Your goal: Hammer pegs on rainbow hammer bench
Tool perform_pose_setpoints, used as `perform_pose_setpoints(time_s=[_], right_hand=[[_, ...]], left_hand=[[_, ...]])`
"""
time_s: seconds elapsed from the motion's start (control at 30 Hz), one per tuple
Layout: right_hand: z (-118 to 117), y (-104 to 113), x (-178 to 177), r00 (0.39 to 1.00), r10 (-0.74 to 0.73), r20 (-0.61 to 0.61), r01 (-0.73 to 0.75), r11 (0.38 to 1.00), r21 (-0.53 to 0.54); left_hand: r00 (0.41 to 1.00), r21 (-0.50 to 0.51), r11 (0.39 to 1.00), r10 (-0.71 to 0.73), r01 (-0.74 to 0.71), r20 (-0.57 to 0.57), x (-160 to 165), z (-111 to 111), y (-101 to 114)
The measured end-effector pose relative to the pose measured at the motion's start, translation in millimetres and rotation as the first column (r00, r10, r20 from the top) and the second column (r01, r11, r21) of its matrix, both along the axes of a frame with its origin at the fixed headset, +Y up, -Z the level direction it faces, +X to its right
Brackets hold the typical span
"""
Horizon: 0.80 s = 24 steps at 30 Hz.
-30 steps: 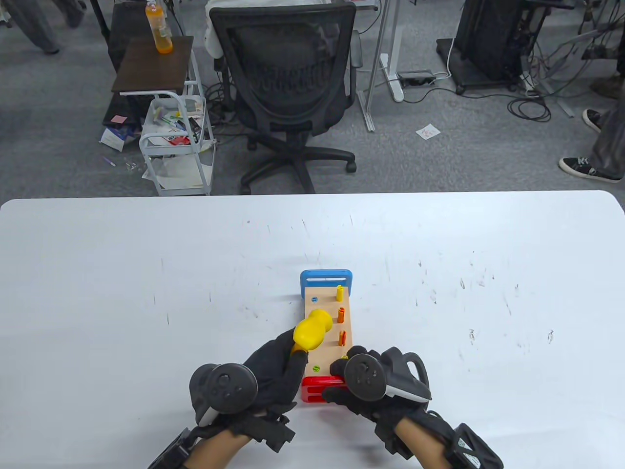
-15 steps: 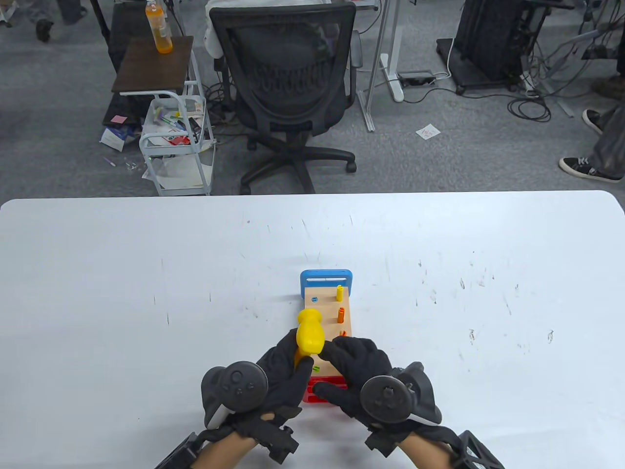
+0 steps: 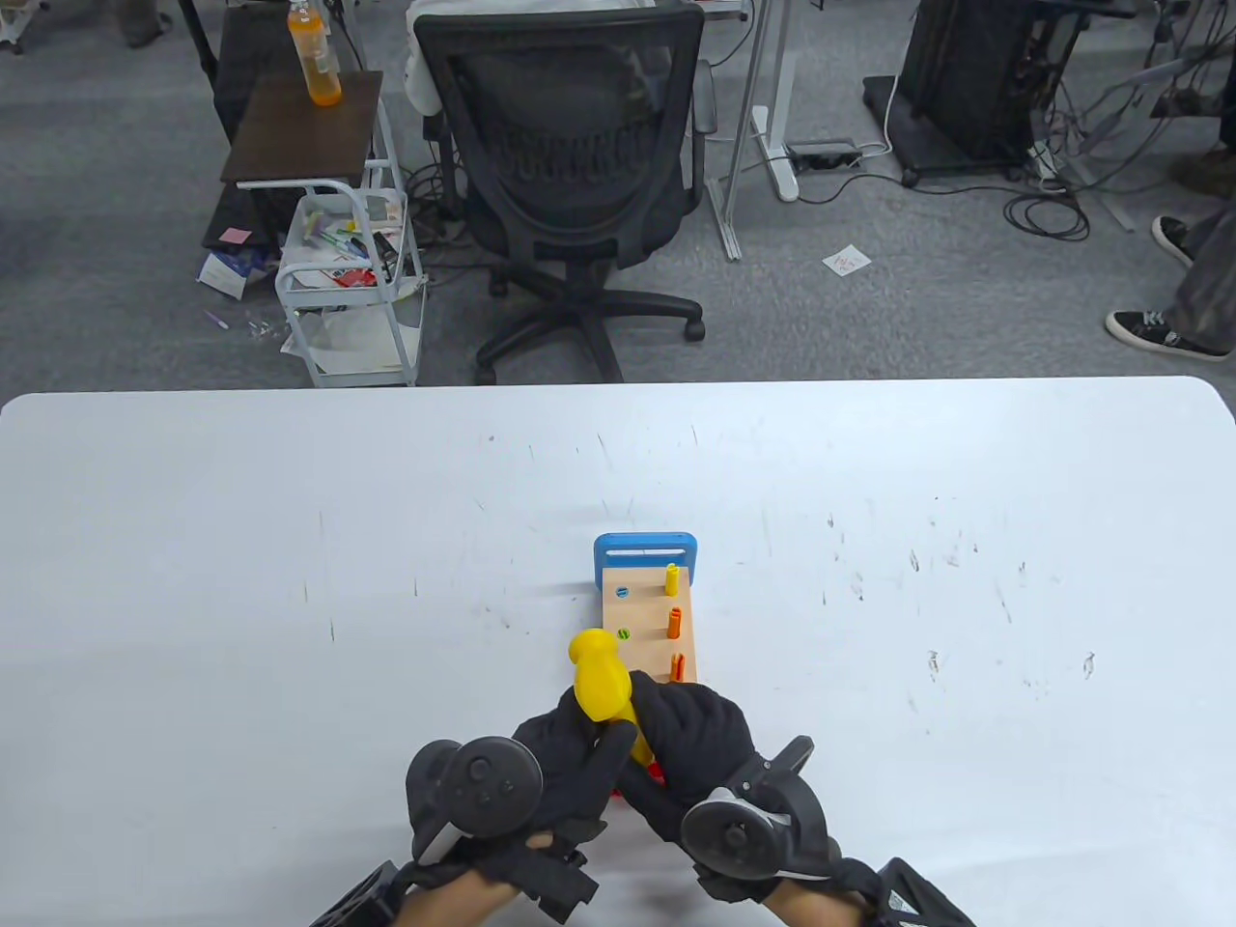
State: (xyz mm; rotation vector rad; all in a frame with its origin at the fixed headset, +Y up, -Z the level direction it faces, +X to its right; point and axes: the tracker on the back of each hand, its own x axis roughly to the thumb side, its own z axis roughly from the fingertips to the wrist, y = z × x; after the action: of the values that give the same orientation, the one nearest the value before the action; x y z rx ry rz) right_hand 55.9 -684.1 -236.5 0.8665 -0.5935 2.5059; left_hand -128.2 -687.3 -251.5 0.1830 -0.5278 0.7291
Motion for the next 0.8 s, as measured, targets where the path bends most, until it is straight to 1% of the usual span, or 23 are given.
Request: perform_pose_setpoints(time_s=[0.1, 0.27, 0.37, 0.43, 0.53, 0.57, 0.6, 0.7, 0.73, 0.8], right_hand=[[2.8, 0.9, -4.2, 1.0, 0.013, 0.019, -0.013, 1.0, 0.004], [-1.0, 5.8, 1.4, 0.998, 0.005, 0.057, -0.006, 1.0, 0.017], [-6.6, 12.6, 10.0, 0.997, -0.018, 0.075, 0.015, 0.999, 0.041], [-10.7, 17.5, 14.9, 0.995, 0.004, 0.096, -0.009, 0.999, 0.045], [-24.4, 26.0, 27.2, 0.99, 0.023, 0.142, -0.028, 0.999, 0.028], [-31.6, 30.0, 32.5, 0.986, 0.03, 0.164, -0.033, 0.999, 0.016], [-36.1, 32.8, 35.6, 0.982, 0.037, 0.185, -0.039, 0.999, 0.006], [-56.9, 43.7, 48.6, 0.97, 0.057, 0.238, -0.048, 0.998, -0.044], [-66.1, 47.4, 52.3, 0.966, 0.069, 0.249, -0.051, 0.996, -0.077], [-79.1, 51.7, 56.7, 0.961, 0.095, 0.261, -0.06, 0.988, -0.14]], left_hand=[[0.998, 0.075, 0.996, -0.055, 0.056, -0.006, -1.1, 0.5, -0.4], [1.0, 0.071, 0.997, -0.006, 0.004, 0.02, -3.7, -5.1, -4.8], [0.999, 0.069, 0.998, 0.006, -0.008, 0.032, -4.6, -6.5, -6.0], [0.999, 0.078, 0.997, -0.013, 0.011, 0.032, -5.0, -6.4, -6.8], [0.989, 0.131, 0.981, -0.146, 0.146, -0.013, -5.6, -8.1, -10.0], [0.979, 0.129, 0.971, -0.201, 0.203, -0.028, -4.8, -10.1, -13.1], [0.976, 0.126, 0.967, -0.219, 0.22, -0.025, -4.1, -11.7, -15.6], [0.969, 0.037, 0.97, -0.243, 0.241, 0.056, 1.8, -20.6, -29.9], [0.965, 0.011, 0.968, -0.25, 0.25, 0.081, 4.5, -23.2, -36.0], [0.947, 0.006, 0.951, -0.309, 0.31, 0.086, 9.5, -27.8, -43.1]])
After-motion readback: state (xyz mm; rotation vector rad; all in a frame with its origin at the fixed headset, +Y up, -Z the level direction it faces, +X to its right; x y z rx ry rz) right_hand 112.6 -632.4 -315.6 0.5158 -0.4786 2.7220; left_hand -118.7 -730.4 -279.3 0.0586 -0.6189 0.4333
